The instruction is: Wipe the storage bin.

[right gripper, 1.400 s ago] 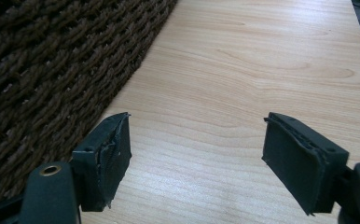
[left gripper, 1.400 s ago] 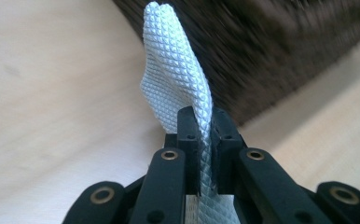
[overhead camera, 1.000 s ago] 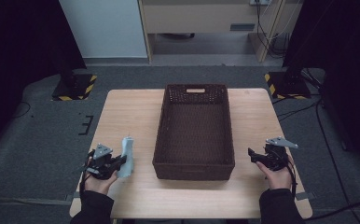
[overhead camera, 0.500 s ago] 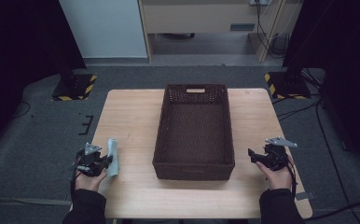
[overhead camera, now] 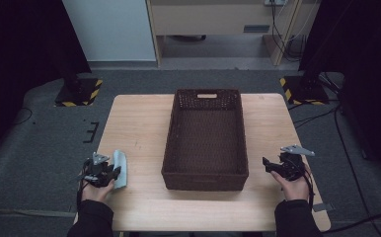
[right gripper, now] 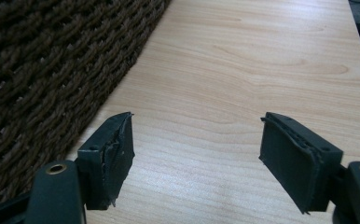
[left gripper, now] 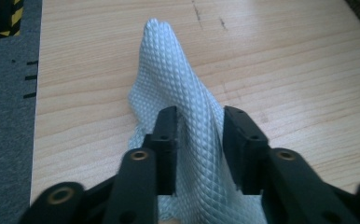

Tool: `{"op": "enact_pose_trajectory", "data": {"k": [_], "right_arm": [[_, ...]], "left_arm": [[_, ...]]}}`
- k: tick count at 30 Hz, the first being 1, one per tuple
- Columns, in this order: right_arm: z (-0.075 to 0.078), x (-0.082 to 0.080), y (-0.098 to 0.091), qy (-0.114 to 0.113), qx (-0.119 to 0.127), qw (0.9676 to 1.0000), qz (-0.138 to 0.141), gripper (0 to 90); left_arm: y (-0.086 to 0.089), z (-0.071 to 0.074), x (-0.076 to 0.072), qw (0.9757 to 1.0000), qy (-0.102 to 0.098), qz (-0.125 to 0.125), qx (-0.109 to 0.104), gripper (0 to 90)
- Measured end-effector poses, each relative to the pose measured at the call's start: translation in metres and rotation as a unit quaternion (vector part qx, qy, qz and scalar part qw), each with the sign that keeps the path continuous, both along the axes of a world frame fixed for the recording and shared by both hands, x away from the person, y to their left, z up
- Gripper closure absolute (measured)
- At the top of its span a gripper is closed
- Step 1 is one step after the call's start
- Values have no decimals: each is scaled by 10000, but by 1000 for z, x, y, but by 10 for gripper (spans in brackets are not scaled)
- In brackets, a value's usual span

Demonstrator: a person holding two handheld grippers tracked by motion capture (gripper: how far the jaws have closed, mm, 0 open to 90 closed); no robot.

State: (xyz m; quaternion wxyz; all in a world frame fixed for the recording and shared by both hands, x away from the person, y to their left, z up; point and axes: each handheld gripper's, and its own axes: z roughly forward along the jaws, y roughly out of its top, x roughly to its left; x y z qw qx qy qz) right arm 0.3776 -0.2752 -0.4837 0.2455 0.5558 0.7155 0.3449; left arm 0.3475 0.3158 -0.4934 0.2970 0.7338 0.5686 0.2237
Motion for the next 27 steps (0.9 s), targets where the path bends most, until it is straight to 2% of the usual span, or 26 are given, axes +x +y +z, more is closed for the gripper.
{"op": "enact_pose_trajectory", "data": {"k": [6,12,17,21,24,27], "right_arm": [[7,-2,1,-119,70,9999,36,263],[21,-6,4,-361,236,9990,146,276],[39,-12,6,-644,369,9968,308,311],[51,-16,6,-789,507,9947,428,336],[53,-17,10,-776,575,9939,536,350],[55,-15,19,-738,533,9935,688,353]], "left_arm": [[3,2,-1,9999,-131,59,-65,525],[-1,15,-5,9984,-421,-69,-370,471],[-15,33,-5,9967,-646,-315,-364,457],[-26,46,-1,9943,-775,-481,-552,454],[-36,55,4,9931,-848,-574,-576,453],[-49,66,7,9908,-972,-687,-641,452]]}}
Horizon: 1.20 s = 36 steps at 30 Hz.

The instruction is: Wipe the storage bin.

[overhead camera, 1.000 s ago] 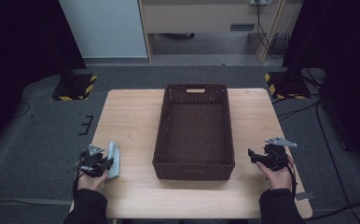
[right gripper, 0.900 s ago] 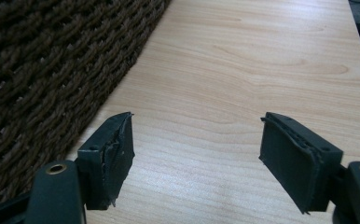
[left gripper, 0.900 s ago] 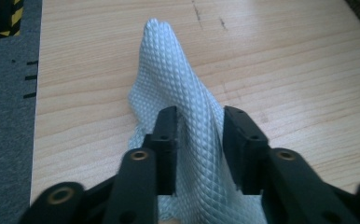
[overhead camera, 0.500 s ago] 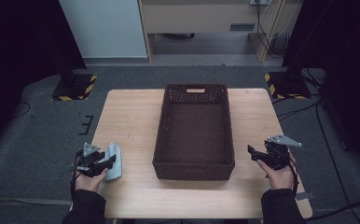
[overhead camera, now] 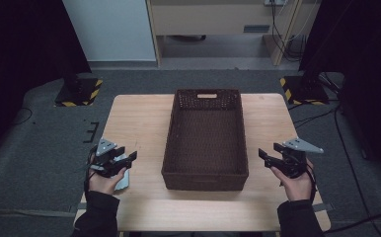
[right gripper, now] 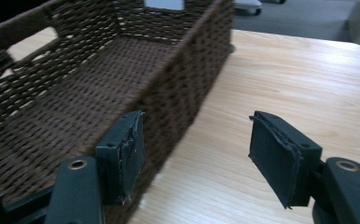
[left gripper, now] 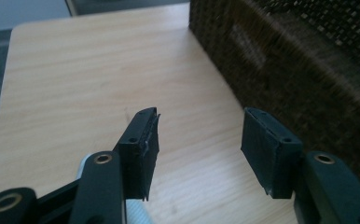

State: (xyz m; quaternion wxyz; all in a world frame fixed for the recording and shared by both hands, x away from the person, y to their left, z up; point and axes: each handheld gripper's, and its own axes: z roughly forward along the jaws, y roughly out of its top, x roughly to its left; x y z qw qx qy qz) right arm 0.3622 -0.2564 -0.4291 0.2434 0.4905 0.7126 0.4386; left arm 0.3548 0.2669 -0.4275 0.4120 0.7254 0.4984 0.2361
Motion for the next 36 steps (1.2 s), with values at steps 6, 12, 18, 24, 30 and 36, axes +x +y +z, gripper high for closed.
{"op": "enact_pose_trajectory", "data": {"k": [6,12,18,24,30,36], "right_arm": [[8,-3,21,-105,107,9994,322,357],[6,-3,39,-69,41,9985,546,371],[-5,2,46,120,-72,9982,588,412],[-15,5,50,295,-100,9978,591,504],[-14,5,57,348,-240,9973,603,609],[-13,7,57,369,-325,9971,582,627]], "left_arm": [[-27,14,2,9991,-180,-311,-236,453],[-49,11,5,9979,-172,-564,-285,485],[-60,6,8,9968,-123,-707,-352,512],[-71,-4,10,9953,25,-934,-252,556],[-77,-3,9,9936,124,-1118,-55,626],[-88,-6,8,9912,282,-1292,83,659]]}}
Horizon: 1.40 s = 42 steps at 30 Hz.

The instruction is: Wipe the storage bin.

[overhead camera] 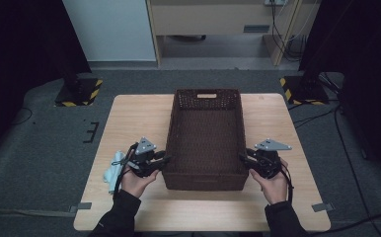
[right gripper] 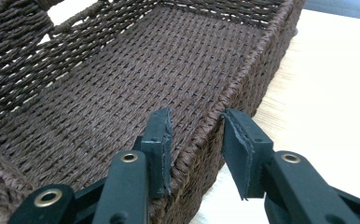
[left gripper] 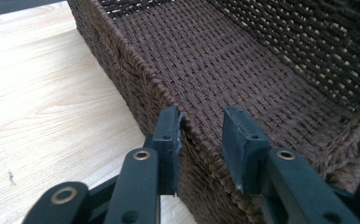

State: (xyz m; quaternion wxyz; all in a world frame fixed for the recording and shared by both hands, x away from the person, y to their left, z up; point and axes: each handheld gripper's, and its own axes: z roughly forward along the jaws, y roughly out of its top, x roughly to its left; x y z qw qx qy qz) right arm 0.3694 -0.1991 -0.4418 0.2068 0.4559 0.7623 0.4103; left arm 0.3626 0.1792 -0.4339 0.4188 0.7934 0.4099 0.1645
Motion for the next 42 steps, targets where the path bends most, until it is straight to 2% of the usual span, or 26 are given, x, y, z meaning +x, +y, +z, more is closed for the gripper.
{"op": "enact_pose_trajectory", "data": {"k": [4,6,8,10,12,13,14,16,19,21,23,25,28,31,33,36,39,42], "right_arm": [[-1,5,-2,-20,11,9999,-98,643],[0,5,-3,-39,-50,9999,-131,591],[3,3,-5,-89,-62,9999,-87,586],[7,-1,-7,-105,-66,9999,-61,618],[8,-3,-7,-26,-80,10000,-46,654],[7,-4,-8,23,-145,9999,-41,664],[5,-5,-7,46,-322,9994,-112,691],[5,-4,-9,30,-277,9995,-151,706],[5,-1,-9,33,-328,9992,-211,724],[4,3,-10,0,-317,9990,-313,738],[2,6,-13,-35,-275,9990,-348,739],[2,7,-15,-33,-276,9988,-400,689],[7,2,-18,-70,-236,9990,-363,669],[13,-3,-21,7,-168,9994,-291,734],[12,-3,-21,73,-271,9989,-370,777],[11,-1,-22,96,-237,9987,-430,791],[9,2,-23,-41,-330,9982,-504,797],[6,4,-26,-71,-278,9979,-579,774]], "left_arm": [[-4,1,-4,9999,87,-78,-2,652],[-7,2,-7,9999,31,-90,84,648],[-9,2,-9,9999,21,-73,95,644],[-12,2,-13,9999,-2,-87,115,639],[-15,2,-16,9999,-24,-94,133,631],[-18,2,-18,9997,-70,-102,188,628],[-18,2,-19,9997,-87,-118,206,624],[-20,3,-19,9994,-128,-183,261,616],[-20,5,-16,9992,-202,-270,193,564],[-20,3,-14,9994,-136,-304,114,538],[-21,0,-15,9992,2,-395,-82,550],[-23,1,-17,9993,-40,-367,0,551],[-25,2,-20,9993,-39,-357,79,552],[-29,2,-22,9992,-45,-384,73,548],[-31,2,-24,9991,-75,-404,87,545],[-32,3,-24,9985,-161,-513,92,535],[-31,5,-25,9977,-245,-624,48,477],[-28,9,-25,9977,-289,-611,39,481]]}}
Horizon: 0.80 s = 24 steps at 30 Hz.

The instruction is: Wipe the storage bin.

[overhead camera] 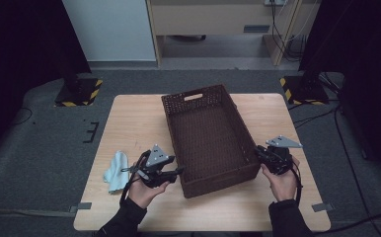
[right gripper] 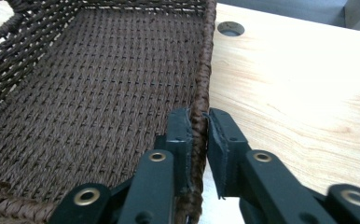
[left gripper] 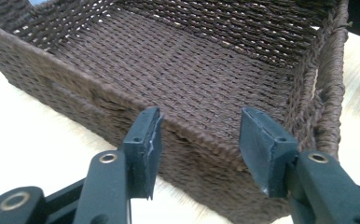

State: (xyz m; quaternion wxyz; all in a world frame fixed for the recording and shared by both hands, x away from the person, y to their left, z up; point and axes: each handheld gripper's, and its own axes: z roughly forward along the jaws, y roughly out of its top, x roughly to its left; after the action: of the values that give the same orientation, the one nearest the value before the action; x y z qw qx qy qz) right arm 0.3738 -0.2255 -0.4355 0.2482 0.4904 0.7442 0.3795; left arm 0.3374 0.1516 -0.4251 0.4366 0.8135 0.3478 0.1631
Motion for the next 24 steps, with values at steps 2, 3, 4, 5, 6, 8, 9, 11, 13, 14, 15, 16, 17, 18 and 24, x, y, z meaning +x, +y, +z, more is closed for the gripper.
{"op": "enact_pose_trajectory", "data": {"k": [2,3,4,5,6,8,9,11,13,14,15,16,17,18,24], "right_arm": [[2,-1,0,69,-22,10000,-21,728],[4,-3,-1,122,16,9999,32,719],[5,-4,-1,134,34,9999,54,732],[7,-5,-1,185,-16,9998,42,765],[7,-5,0,235,-80,9997,5,785],[6,-4,-1,337,-89,9994,-17,798],[6,-2,-2,358,-65,9993,-20,802],[5,2,-4,301,-117,9995,-62,809],[4,6,-7,227,-152,9994,-208,799],[3,8,-8,175,-182,9992,-304,760],[2,9,-9,152,-208,9990,-366,747],[2,8,-10,196,-224,9988,-385,728],[1,7,-11,210,-199,9989,-362,729],[3,5,-12,218,-158,9990,-367,742],[4,8,-11,229,-251,9986,-399,801]], "left_arm": [[4,2,1,10000,-32,55,4,485],[6,3,1,10000,-17,71,-13,485],[9,4,2,9999,-24,109,-25,483],[12,4,3,9999,-18,147,-19,480],[14,3,4,9998,14,180,-2,480],[18,2,6,9996,40,267,42,477],[20,1,7,9995,42,292,78,476],[24,1,9,9993,29,358,137,469],[29,0,12,9989,44,445,130,466],[31,-1,12,9988,41,481,129,464],[34,-1,13,9985,48,531,138,463],[37,-2,15,9983,50,564,150,461],[39,-3,16,9980,54,611,167,460],[41,-4,17,9977,58,652,180,457],[49,-6,21,9966,77,793,221,444]]}}
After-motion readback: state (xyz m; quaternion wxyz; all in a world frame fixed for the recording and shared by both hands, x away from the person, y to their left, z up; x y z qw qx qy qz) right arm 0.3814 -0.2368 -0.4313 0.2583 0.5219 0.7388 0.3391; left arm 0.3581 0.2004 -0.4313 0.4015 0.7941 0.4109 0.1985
